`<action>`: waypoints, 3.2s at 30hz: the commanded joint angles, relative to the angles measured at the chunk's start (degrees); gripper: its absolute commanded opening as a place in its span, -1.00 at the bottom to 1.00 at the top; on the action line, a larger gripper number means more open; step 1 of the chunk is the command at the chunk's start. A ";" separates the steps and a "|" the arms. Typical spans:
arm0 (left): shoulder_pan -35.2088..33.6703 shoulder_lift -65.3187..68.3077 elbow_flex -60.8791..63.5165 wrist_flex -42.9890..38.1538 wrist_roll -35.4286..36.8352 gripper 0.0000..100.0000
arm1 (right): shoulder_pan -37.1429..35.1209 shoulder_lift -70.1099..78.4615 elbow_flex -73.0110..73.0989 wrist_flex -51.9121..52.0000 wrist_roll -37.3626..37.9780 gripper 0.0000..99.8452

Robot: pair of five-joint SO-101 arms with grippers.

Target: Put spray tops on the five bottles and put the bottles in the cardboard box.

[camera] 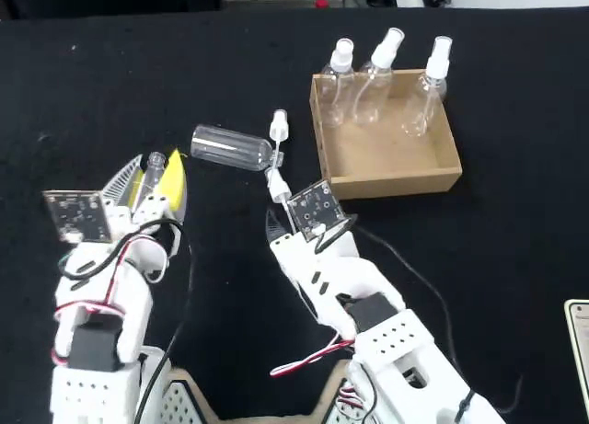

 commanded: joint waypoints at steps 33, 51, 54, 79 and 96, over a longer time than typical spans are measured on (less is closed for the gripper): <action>-9.80 41.49 -31.34 23.30 -17.05 -0.66 | -2.37 25.01 -16.31 3.08 0.88 -0.49; -12.97 94.24 -77.32 46.42 -23.12 -0.58 | -0.88 25.10 -16.40 3.08 0.88 -0.49; -14.64 103.12 -85.58 50.55 -23.12 -0.45 | -0.26 25.01 -16.48 3.08 0.88 -0.49; -11.91 142.07 -123.21 66.99 -31.91 -0.71 | -0.26 24.92 -16.57 3.08 0.88 -0.49; -5.93 106.55 -80.66 63.74 -32.00 -0.86 | 0.35 24.84 -16.66 3.08 0.88 -0.49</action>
